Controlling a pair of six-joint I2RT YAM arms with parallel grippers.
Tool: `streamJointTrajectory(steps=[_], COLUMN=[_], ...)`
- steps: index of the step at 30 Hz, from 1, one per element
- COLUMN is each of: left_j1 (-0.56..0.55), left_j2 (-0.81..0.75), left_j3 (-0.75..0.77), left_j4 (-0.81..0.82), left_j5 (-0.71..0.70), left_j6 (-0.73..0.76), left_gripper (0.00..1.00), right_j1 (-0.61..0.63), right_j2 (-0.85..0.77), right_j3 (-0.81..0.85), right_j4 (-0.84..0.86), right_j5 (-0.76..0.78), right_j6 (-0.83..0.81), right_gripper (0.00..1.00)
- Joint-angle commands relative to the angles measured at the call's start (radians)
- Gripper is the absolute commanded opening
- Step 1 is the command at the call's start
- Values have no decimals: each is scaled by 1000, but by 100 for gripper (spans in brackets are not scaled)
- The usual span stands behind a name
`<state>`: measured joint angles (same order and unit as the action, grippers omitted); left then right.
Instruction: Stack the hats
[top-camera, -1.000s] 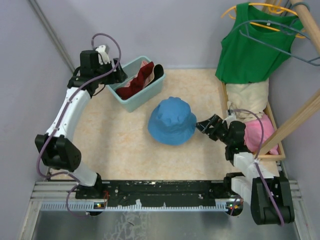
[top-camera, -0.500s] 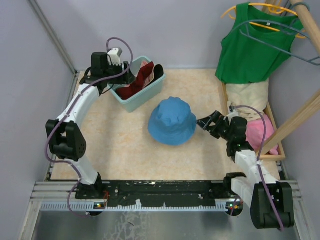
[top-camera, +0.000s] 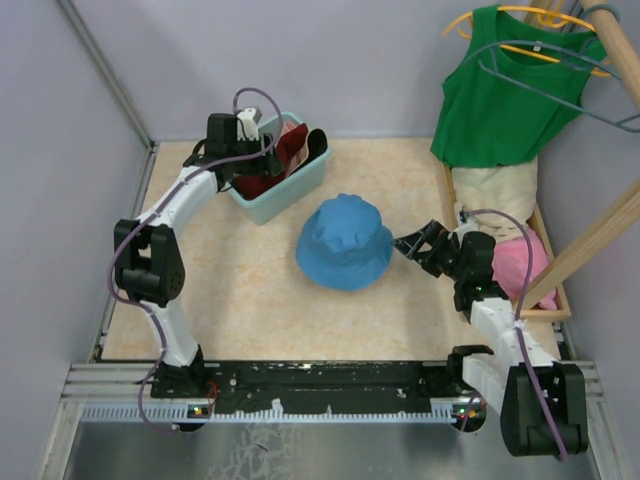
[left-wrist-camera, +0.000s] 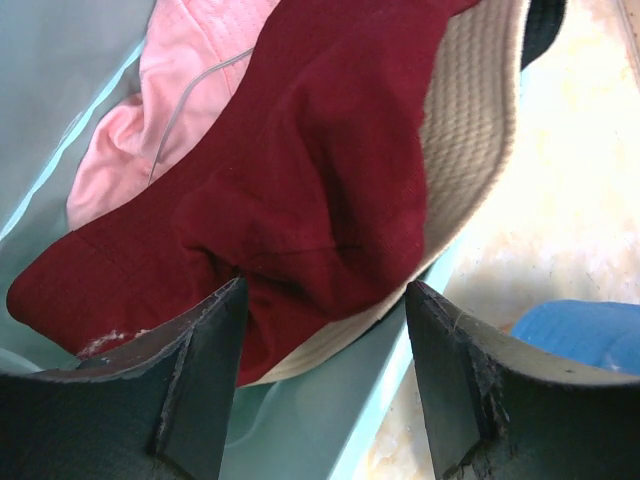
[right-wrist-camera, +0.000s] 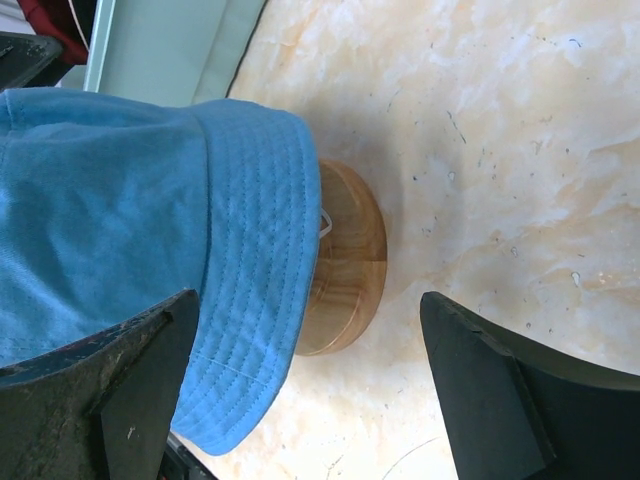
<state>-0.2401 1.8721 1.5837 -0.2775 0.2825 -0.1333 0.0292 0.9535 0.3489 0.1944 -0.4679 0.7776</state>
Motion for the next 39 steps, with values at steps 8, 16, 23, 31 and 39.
streamJointTrajectory(steps=[8, 16, 23, 31, 39], left_j1=[-14, -25, -25, -23, -15], left_j2=[87, 138, 116, 84, -32], left_j3=[101, 161, 370, 708, 731], left_j4=[37, 32, -195, -445, -373], left_j5=[-56, -42, -81, 3, 444], left_j6=[-34, -62, -62, -131, -463], left_gripper=[65, 20, 0, 0, 0], right_j1=[-18, -20, -20, -19, -20], right_j2=[41, 60, 9, -64, -18], right_j3=[81, 105, 187, 279, 405], right_j4=[42, 43, -114, -175, 94], right_j5=[1, 7, 113, 215, -124], right_j6=[-21, -24, -105, -148, -37], right_gripper=[92, 92, 91, 90, 86])
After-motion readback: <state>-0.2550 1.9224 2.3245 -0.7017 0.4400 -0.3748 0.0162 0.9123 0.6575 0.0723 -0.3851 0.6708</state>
